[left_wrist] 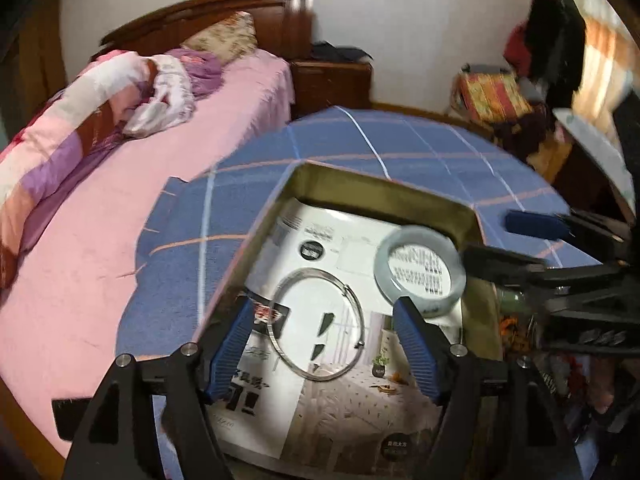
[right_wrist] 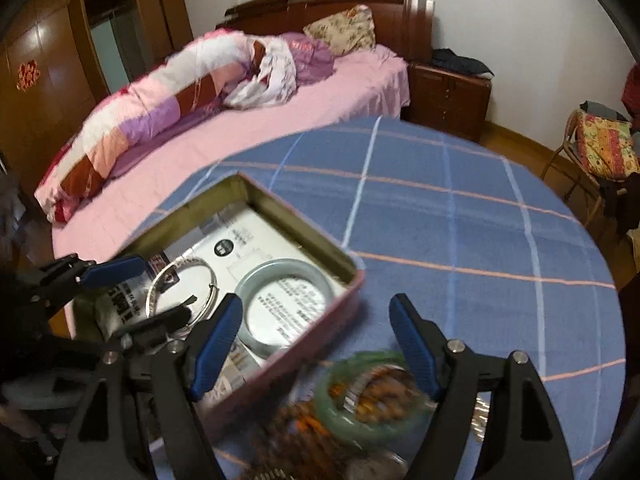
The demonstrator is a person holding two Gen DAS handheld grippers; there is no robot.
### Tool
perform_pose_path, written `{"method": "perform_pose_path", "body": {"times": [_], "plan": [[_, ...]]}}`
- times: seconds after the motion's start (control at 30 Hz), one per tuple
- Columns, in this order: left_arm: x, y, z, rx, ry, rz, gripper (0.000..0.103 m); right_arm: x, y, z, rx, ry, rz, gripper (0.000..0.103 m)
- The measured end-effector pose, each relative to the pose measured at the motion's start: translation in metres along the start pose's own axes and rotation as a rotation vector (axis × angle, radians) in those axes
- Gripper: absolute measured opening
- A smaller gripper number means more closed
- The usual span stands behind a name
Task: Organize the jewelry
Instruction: 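Carry the pale jade bangle into the tin and release with right gripper, then grasp the green jade bracelet with the left gripper and lift it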
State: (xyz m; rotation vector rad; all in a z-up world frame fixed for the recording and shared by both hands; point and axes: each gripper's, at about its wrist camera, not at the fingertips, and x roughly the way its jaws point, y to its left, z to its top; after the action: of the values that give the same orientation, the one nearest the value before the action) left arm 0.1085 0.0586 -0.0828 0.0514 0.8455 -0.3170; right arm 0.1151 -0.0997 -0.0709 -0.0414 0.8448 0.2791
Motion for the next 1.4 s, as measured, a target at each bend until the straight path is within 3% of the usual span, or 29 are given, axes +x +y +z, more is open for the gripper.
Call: {"method": "perform_pose_path", "body": {"times": [0.13, 0.33, 0.47, 0.77, 1.0, 1.17, 1.23, 1.33, 1.4], "plan": [[-0.018, -0.006, 0.000, 0.000, -0.078, 0.006, 0.081, -0.037, -0.032, -0.017, 0.032, -0.025, -0.045, 0.082], [-0.035, -0.031, -0.002, 0.053, -0.104, -0.028, 0.082, -0.078, -0.071, -0.058, 0.088, -0.034, -0.109, 0.083], [-0.043, -0.058, -0.007, 0.126, -0.122, -0.035, 0.082, -0.088, -0.077, -0.079, 0.100, -0.028, -0.112, 0.083], [-0.031, -0.116, -0.006, 0.262, -0.104, -0.080, 0.082, -0.069, -0.086, -0.092, 0.145, -0.016, -0.098, 0.081], [0.003, -0.149, -0.006, 0.332, -0.023, -0.132, 0.082, -0.072, -0.100, -0.095, 0.200, -0.037, -0.111, 0.081], [0.025, -0.159, -0.010, 0.357, 0.026, -0.100, 0.057, -0.073, -0.098, -0.096, 0.196, -0.046, -0.109, 0.081], [0.024, -0.158, -0.008, 0.353, 0.020, -0.088, 0.028, -0.073, -0.099, -0.097, 0.201, -0.051, -0.106, 0.081], [0.017, -0.155, -0.005, 0.349, 0.016, -0.113, 0.014, -0.070, -0.101, -0.098, 0.212, -0.050, -0.106, 0.081], [0.011, -0.157, -0.005, 0.369, -0.004, -0.098, 0.012, -0.068, -0.104, -0.099, 0.220, -0.047, -0.105, 0.081]]}}
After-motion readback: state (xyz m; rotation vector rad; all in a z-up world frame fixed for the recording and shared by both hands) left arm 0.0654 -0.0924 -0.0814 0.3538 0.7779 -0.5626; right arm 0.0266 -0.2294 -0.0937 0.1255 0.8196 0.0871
